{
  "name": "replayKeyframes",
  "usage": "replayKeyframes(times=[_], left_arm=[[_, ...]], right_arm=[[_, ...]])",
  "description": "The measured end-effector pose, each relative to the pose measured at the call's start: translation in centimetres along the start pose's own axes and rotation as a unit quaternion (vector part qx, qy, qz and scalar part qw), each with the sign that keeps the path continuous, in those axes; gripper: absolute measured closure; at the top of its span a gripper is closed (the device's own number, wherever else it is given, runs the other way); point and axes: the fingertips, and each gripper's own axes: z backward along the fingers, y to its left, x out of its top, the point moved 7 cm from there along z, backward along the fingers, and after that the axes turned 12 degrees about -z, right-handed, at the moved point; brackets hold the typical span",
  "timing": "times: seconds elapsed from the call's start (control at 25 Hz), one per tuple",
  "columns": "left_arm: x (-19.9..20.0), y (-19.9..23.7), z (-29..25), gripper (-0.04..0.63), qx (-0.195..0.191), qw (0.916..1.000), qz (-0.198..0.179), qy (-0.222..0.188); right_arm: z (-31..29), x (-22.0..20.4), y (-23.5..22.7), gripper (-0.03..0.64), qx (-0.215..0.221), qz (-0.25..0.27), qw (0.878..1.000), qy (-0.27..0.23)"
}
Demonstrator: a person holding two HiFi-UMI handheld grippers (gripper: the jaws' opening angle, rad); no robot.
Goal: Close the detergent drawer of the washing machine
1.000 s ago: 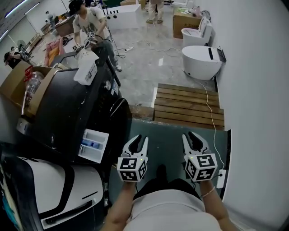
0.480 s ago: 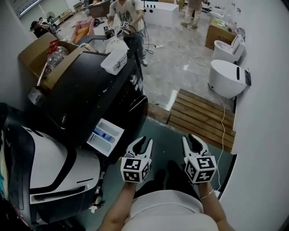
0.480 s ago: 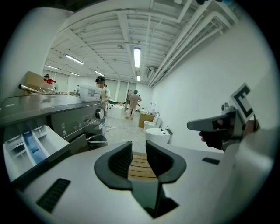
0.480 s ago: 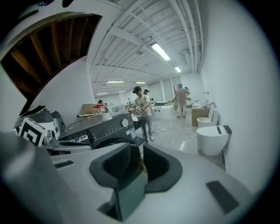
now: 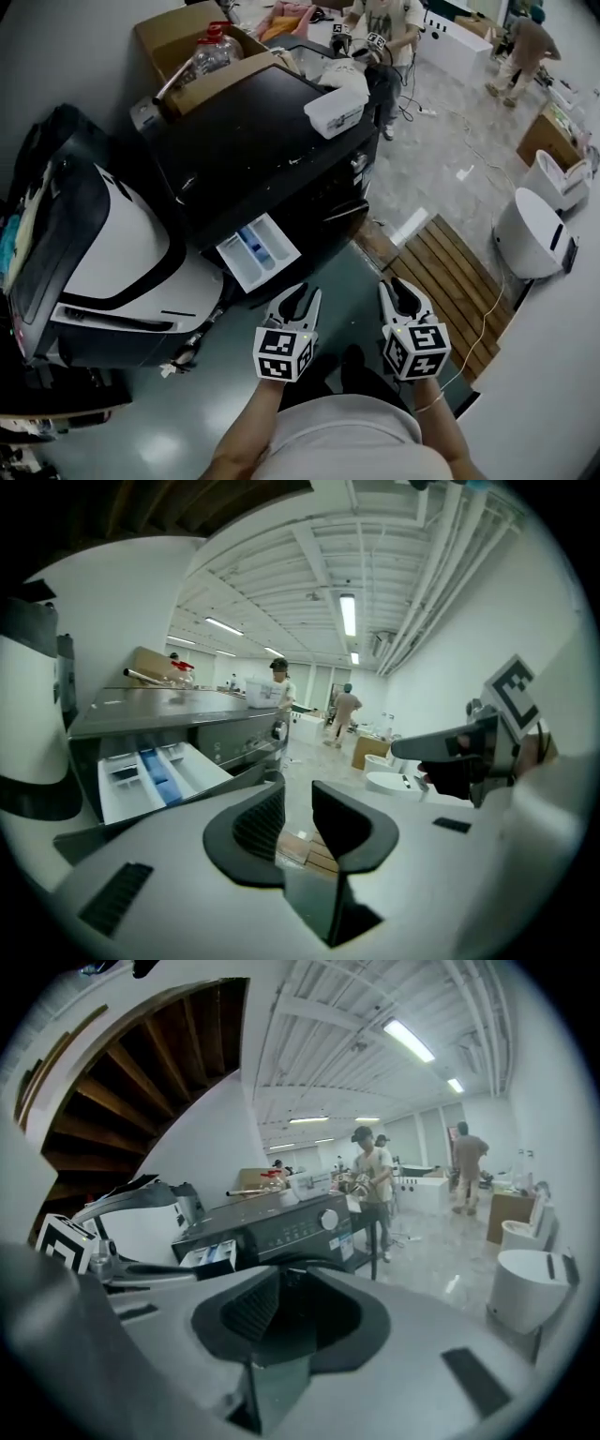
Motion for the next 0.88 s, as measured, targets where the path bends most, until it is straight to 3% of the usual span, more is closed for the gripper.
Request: replayKeyframes(times=[0.32, 0.6, 0.88], left_arm=[[-2.1, 1.0, 4.3, 0.511, 0.131, 0.9899, 0.054, 0.010], [-4.3, 0.9, 8.7, 0.511, 0.224, 0.9699, 0.093, 0.018], [-5.8, 0.2, 12.0, 0.511, 0.291, 0.9494, 0.116, 0.026]], right_arm=[[-3.9, -0.1, 3.2, 0.537, 0.117, 0.064, 0.989, 0.062], [-5.1, -1.4, 5.7, 0.538, 0.186, 0.101, 0.973, 0.096], [-5.4, -2.6, 7.3, 0.537, 0.218, 0.124, 0.960, 0.121]])
